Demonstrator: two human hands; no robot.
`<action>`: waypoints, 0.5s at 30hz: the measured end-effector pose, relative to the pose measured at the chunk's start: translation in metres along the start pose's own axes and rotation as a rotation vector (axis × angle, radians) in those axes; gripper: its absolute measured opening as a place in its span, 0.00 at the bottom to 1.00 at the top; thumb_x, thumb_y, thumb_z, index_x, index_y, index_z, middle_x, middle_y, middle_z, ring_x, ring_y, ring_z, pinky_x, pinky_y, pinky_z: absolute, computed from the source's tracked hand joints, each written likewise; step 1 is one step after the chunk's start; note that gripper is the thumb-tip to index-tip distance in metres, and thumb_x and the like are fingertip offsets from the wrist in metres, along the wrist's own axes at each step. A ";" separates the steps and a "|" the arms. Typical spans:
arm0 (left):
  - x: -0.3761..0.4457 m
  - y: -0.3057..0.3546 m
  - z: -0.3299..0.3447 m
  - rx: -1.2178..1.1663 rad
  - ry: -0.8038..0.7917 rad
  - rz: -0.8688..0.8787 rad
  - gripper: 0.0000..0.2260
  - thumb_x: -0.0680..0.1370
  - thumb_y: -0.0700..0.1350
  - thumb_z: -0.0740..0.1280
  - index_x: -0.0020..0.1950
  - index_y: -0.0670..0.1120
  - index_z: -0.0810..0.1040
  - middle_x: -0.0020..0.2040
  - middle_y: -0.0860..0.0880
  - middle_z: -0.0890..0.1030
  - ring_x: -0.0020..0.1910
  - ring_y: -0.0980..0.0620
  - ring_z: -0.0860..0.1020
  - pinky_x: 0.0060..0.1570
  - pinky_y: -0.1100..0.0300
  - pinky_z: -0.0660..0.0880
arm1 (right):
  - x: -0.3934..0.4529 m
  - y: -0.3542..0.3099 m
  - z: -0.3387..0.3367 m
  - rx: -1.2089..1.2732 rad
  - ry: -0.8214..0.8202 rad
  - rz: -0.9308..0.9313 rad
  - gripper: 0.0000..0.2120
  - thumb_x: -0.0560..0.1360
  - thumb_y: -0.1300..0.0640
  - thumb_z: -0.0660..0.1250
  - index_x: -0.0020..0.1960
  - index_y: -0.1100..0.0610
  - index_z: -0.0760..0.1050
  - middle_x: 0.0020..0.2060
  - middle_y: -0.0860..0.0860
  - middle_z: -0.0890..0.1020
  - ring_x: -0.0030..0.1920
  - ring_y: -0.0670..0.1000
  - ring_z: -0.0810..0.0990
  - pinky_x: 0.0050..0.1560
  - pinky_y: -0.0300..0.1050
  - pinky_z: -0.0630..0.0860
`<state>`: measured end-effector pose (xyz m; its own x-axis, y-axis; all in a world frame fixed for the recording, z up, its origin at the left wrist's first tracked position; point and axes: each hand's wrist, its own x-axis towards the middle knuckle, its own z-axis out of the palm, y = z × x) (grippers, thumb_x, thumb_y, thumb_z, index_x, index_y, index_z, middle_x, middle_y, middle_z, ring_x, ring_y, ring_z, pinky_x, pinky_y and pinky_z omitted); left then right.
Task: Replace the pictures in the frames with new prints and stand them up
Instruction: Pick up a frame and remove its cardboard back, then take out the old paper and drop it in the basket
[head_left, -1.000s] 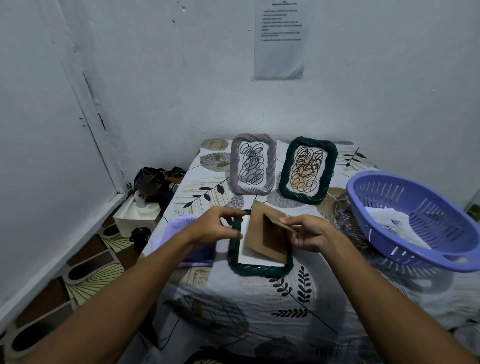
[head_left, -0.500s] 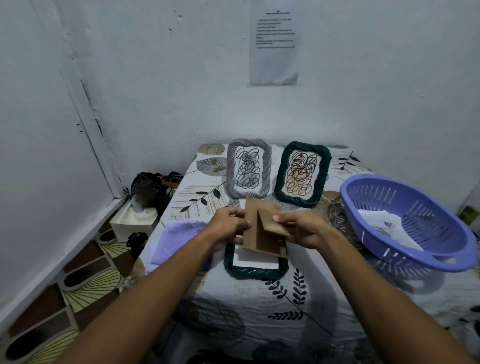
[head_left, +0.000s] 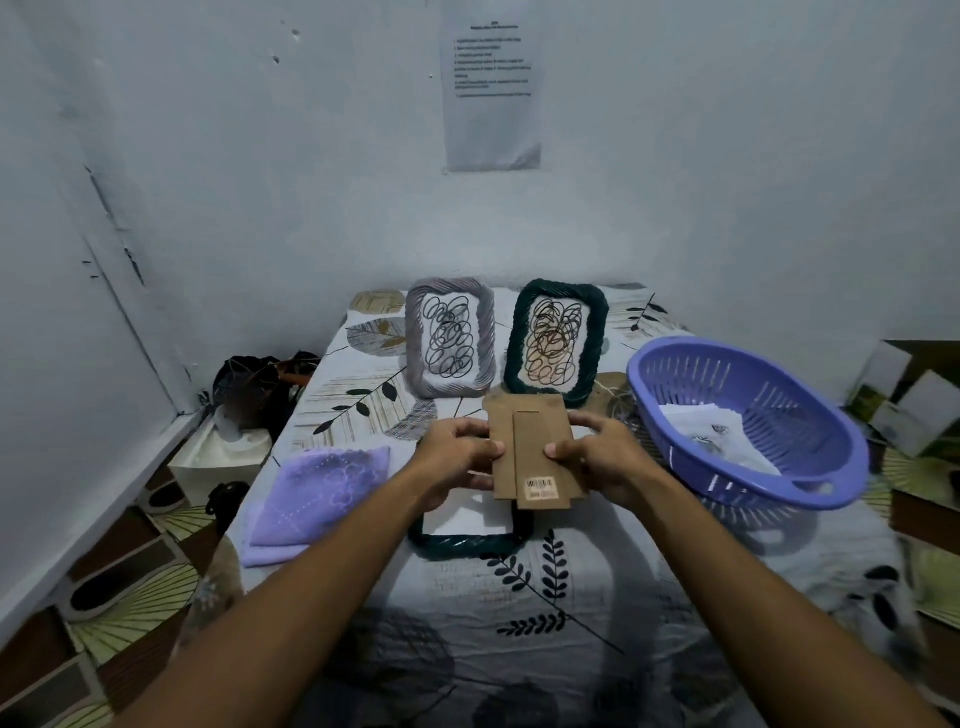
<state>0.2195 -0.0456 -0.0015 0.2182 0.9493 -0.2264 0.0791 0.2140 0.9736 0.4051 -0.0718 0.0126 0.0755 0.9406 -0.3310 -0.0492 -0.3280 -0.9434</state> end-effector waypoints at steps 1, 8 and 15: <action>0.004 -0.003 0.003 0.149 0.008 0.059 0.10 0.76 0.37 0.70 0.56 0.41 0.76 0.46 0.45 0.82 0.41 0.50 0.80 0.34 0.59 0.79 | 0.000 0.002 -0.006 0.002 0.023 0.010 0.27 0.71 0.72 0.68 0.66 0.55 0.69 0.49 0.58 0.78 0.46 0.59 0.80 0.37 0.52 0.79; 0.022 -0.019 -0.003 1.145 -0.244 0.422 0.42 0.67 0.67 0.70 0.76 0.50 0.64 0.75 0.51 0.65 0.75 0.49 0.57 0.73 0.45 0.55 | -0.001 0.010 -0.035 -0.255 0.183 0.026 0.32 0.72 0.70 0.69 0.73 0.59 0.62 0.64 0.61 0.74 0.57 0.61 0.78 0.48 0.51 0.78; 0.019 -0.025 0.004 1.453 -0.440 0.401 0.49 0.67 0.72 0.66 0.79 0.50 0.49 0.79 0.52 0.47 0.77 0.50 0.36 0.69 0.38 0.28 | 0.004 0.020 -0.030 -0.311 0.153 0.078 0.32 0.73 0.70 0.67 0.74 0.58 0.61 0.63 0.62 0.74 0.57 0.61 0.78 0.39 0.44 0.75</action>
<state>0.2255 -0.0338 -0.0299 0.6888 0.6933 -0.2118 0.7245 -0.6682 0.1692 0.4347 -0.0769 -0.0084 0.2333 0.8953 -0.3796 0.2430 -0.4316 -0.8687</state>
